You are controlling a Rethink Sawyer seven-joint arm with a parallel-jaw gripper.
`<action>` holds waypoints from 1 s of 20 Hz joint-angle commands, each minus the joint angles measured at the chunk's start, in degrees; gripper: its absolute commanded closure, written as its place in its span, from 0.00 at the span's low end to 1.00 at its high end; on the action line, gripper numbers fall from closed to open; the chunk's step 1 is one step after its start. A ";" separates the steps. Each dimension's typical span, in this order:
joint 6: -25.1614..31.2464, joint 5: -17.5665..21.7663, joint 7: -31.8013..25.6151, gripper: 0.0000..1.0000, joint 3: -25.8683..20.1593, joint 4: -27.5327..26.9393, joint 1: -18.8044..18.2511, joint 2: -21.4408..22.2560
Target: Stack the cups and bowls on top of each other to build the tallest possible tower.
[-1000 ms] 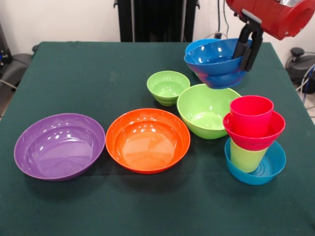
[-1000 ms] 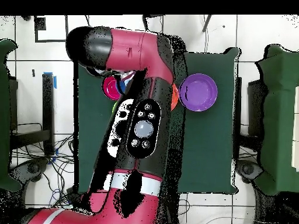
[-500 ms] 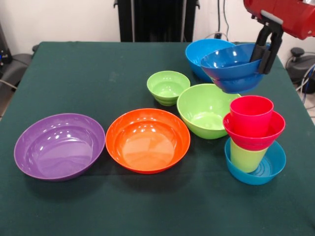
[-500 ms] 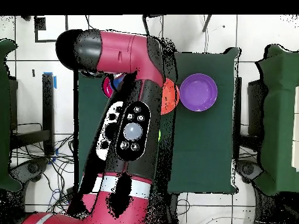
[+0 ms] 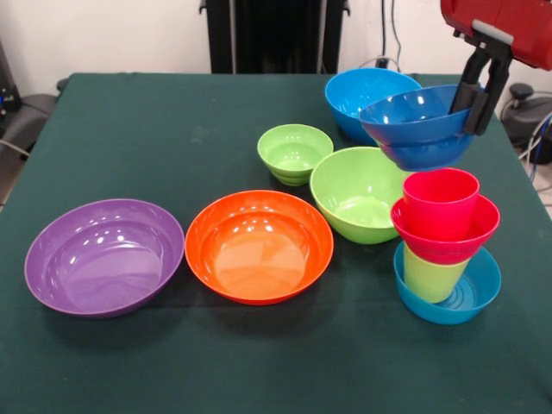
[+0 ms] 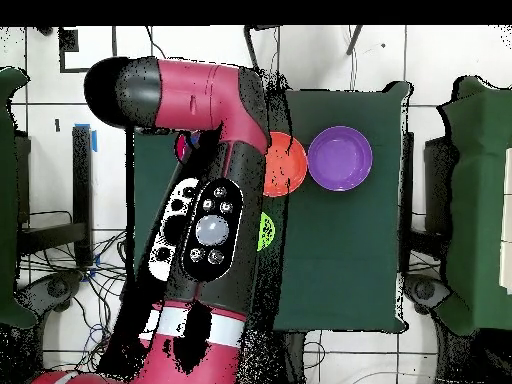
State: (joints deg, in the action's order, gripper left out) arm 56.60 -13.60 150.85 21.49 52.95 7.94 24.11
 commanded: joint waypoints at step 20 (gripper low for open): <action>-5.18 -0.90 11.52 1.00 -0.16 10.28 2.09 -2.70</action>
State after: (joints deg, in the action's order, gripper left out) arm 53.84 -13.73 150.85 24.93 56.47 8.83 24.03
